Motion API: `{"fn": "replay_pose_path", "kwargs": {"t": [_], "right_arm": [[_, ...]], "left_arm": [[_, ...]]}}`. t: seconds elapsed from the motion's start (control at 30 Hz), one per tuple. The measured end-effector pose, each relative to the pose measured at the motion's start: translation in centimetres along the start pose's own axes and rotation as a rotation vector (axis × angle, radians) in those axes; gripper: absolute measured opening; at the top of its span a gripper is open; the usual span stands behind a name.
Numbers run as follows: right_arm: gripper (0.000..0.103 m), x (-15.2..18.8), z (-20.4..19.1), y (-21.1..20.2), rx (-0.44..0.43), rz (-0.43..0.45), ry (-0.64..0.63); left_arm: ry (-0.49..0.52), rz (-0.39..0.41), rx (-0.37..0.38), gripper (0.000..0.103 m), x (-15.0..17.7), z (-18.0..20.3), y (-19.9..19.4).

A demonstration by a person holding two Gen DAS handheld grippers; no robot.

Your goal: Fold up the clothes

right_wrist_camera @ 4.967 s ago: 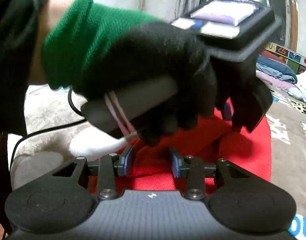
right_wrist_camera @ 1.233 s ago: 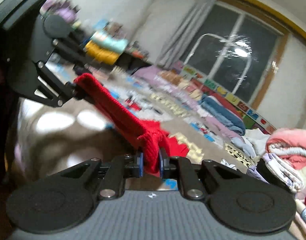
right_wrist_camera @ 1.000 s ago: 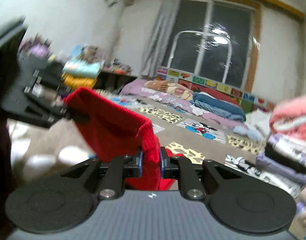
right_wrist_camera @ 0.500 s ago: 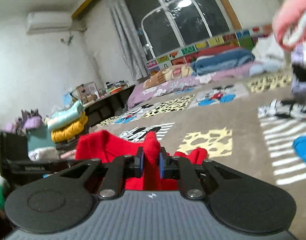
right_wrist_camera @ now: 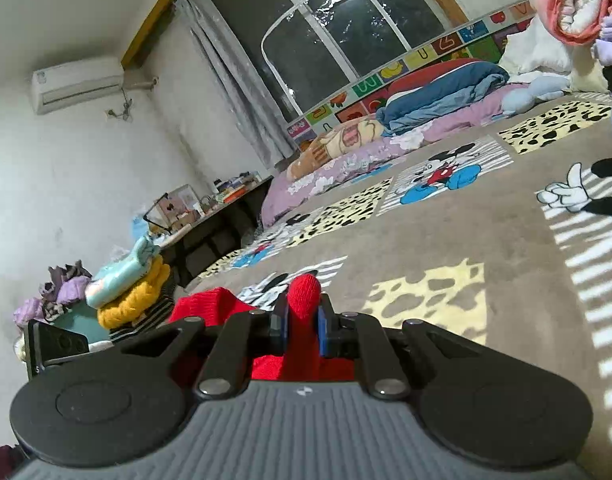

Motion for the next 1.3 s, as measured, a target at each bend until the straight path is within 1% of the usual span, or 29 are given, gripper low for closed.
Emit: {"fn": "replay_pose_path", "kwargs": {"t": [0.13, 0.27, 0.4, 0.57, 0.7, 0.77, 0.8, 0.83, 0.87, 0.93, 0.97, 1.03, 1.1, 1.17, 1.23, 1.3], "right_arm": [[0.015, -0.4, 1.3, 1.3, 0.011, -0.011, 0.025], [0.015, -0.4, 2.1, 2.6, 0.025, -0.039, 0.039], [0.015, -0.1, 3.2, 3.7, 0.043, -0.066, 0.065], [0.015, 0.3, 4.2, 4.5, 0.058, -0.085, 0.094], [0.015, 0.9, 4.8, 4.8, 0.096, -0.102, 0.109], [0.017, 1.1, 5.1, 4.9, 0.116, -0.102, 0.116], [0.026, 1.1, 5.2, 4.8, 0.13, -0.096, 0.115], [0.034, 0.9, 5.3, 4.7, 0.138, -0.086, 0.122], [0.034, 0.7, 5.4, 4.4, 0.142, -0.074, 0.131], [0.034, 0.1, 5.2, 3.4, 0.159, -0.047, 0.108], [0.034, -0.3, 4.7, 2.8, 0.177, -0.032, 0.063], [0.034, -0.6, 2.8, 1.3, 0.191, 0.001, -0.056], [0.034, -0.2, 0.5, -0.2, 0.173, 0.011, -0.171], [0.034, 1.0, -1.9, -1.4, 0.153, -0.002, -0.294], [0.034, 3.0, -4.0, -2.4, 0.151, -0.032, -0.416], [0.035, 4.9, -5.2, -2.7, 0.15, -0.064, -0.472]], "left_arm": [[-0.037, -0.023, -0.022, 0.016, 0.5, -1.2, 0.8], [-0.055, -0.038, -0.052, 0.016, 0.8, -1.7, 1.1], [-0.062, -0.047, -0.073, 0.016, 1.0, -2.0, 1.3], [-0.062, -0.083, -0.105, 0.016, 1.4, -2.5, 2.0], [-0.045, -0.111, -0.126, 0.017, 1.6, -2.4, 2.4], [-0.047, -0.113, -0.138, 0.033, 1.5, -2.5, 2.3], [-0.05, -0.106, -0.147, 0.049, 1.4, -2.6, 2.0], [-0.052, -0.09, -0.159, 0.051, 1.1, -2.7, 1.6], [-0.044, -0.072, -0.169, 0.051, 0.7, -2.6, 1.1], [0.005, -0.032, -0.181, 0.051, -0.3, -1.7, -0.2], [0.053, -0.019, -0.181, 0.051, -0.8, -0.9, -0.8], [0.195, -0.021, -0.145, 0.051, -1.2, 1.8, -1.8], [0.326, -0.058, -0.122, 0.051, -0.3, 4.3, -2.4], [0.435, -0.104, -0.105, 0.051, 1.2, 6.4, -2.8], [0.501, -0.159, -0.101, 0.051, 3.0, 7.4, -2.7], [0.541, -0.185, -0.113, 0.051, 3.9, 7.8, -2.2]]}}
Point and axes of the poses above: each gripper's, at about its wrist camera, not at the fingertips, and y roughly the way its jaws point, z to its right, x to its underside, the point moved 6 cm from there along y, roughly the way its jaws point, and after that the axes turned 13 degrees about y, right-handed, at the moved point
